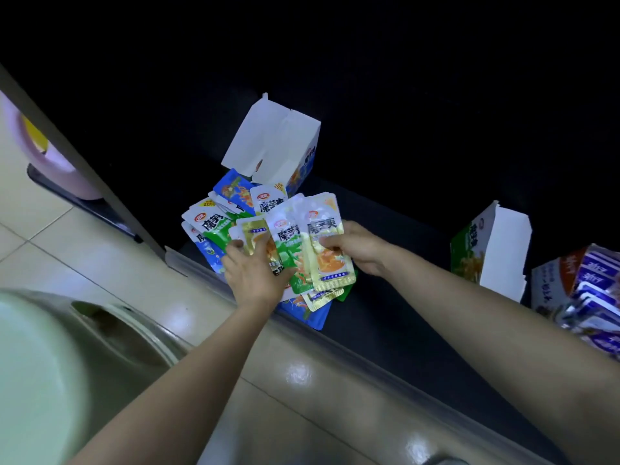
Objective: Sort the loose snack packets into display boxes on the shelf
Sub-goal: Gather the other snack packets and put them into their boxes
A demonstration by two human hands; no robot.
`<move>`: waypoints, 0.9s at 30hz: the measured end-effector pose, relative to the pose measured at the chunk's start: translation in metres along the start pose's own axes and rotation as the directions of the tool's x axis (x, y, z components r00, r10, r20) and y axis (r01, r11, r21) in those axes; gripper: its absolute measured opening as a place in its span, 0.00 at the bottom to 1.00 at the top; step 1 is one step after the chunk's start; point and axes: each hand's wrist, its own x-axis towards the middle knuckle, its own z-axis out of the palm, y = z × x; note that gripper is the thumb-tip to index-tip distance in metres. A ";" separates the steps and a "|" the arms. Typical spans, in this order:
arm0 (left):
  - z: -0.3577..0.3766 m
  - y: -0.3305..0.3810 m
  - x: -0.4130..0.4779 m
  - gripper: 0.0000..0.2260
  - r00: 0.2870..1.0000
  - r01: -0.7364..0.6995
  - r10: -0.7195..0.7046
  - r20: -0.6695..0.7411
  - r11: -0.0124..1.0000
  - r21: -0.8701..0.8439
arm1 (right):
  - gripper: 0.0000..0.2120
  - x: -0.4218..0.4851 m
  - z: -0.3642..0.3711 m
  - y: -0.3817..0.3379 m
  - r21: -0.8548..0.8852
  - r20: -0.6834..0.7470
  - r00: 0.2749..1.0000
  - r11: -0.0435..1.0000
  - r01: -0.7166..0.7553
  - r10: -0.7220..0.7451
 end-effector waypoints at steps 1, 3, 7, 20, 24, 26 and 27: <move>0.002 0.001 0.000 0.32 1.000 -0.015 0.015 -0.007 1.000 0.008 | 0.08 0.000 -0.008 0.004 0.055 -0.031 1.000 0.998 0.004 -0.002; 0.007 0.001 -0.001 0.33 0.999 -0.037 0.038 -0.024 0.999 0.015 | 0.08 -0.003 -0.029 0.012 0.117 -0.088 0.996 0.993 0.001 0.010; 0.015 0.012 -0.005 0.42 0.997 -0.015 0.015 -0.080 1.000 0.001 | 0.07 -0.011 -0.070 0.023 0.130 -0.185 0.982 0.991 -0.002 0.027; 0.015 0.020 0.012 0.16 0.976 0.028 -0.091 -0.196 0.954 -0.300 | 0.09 -0.023 -0.110 0.028 0.327 -0.366 0.923 0.911 0.250 -0.122; 0.003 0.025 0.009 0.03 0.984 -0.051 -0.066 -0.167 0.790 -0.611 | 0.10 -0.029 -0.105 0.017 0.566 -0.178 0.978 0.801 0.193 -0.110; 0.001 0.029 0.009 0.05 0.996 -0.022 -0.046 -0.072 0.675 -0.737 | 0.11 -0.031 -0.094 0.013 0.608 -0.055 0.992 0.784 0.125 -0.116; 0.002 0.031 0.009 0.08 1.000 0.013 -0.028 -0.006 0.626 -0.779 | 0.12 -0.032 -0.086 0.011 0.608 -0.001 0.993 0.788 0.094 -0.117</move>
